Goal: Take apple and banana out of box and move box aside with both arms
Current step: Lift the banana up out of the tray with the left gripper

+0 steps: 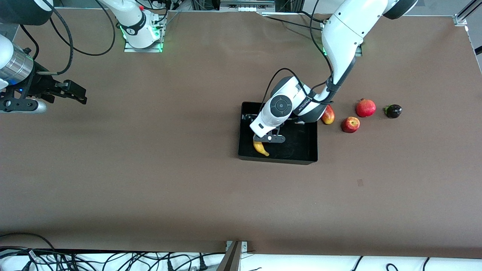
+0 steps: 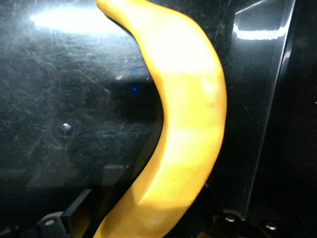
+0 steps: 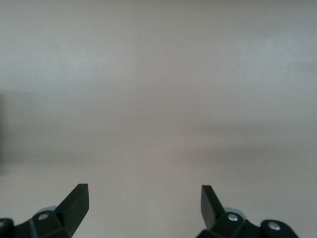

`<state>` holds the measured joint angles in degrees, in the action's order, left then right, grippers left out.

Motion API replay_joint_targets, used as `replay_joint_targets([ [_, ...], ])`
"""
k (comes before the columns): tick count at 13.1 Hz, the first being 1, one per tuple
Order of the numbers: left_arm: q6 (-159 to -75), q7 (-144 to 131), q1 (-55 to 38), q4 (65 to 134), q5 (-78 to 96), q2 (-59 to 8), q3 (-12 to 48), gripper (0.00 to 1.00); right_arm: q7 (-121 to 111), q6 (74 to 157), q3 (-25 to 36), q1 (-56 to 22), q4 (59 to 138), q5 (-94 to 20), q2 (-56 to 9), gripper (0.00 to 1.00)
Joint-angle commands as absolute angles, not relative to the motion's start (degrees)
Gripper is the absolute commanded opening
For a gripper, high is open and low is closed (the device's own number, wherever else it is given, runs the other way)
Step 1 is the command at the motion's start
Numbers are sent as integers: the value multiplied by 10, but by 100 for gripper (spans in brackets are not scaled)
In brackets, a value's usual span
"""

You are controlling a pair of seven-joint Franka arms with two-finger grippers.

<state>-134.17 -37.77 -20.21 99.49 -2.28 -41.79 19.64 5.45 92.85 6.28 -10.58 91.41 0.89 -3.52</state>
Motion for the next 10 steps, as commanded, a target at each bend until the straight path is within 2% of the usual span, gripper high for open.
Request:
replay_joint_targets([
  [1, -1349, -389, -205, 998, -36, -416, 197, 9, 53, 926, 59, -105, 907, 16, -36, 100],
  [2, -1348, -388, -204, 997, -36, -416, 197, 0, 54, 925, 59, -105, 907, 15, -37, 100],
  [5, -1332, -385, -194, 990, -36, -403, 196, 0, 54, 930, 56, -106, 906, 9, -36, 100],
  [7, -1269, -382, -181, 960, -36, -382, 195, 0, 44, 933, 55, -106, 895, 11, -38, 100],
  [10, -1133, -379, -155, 891, -34, -353, 200, 0, 45, 939, 54, -112, 891, 15, -73, 100],
])
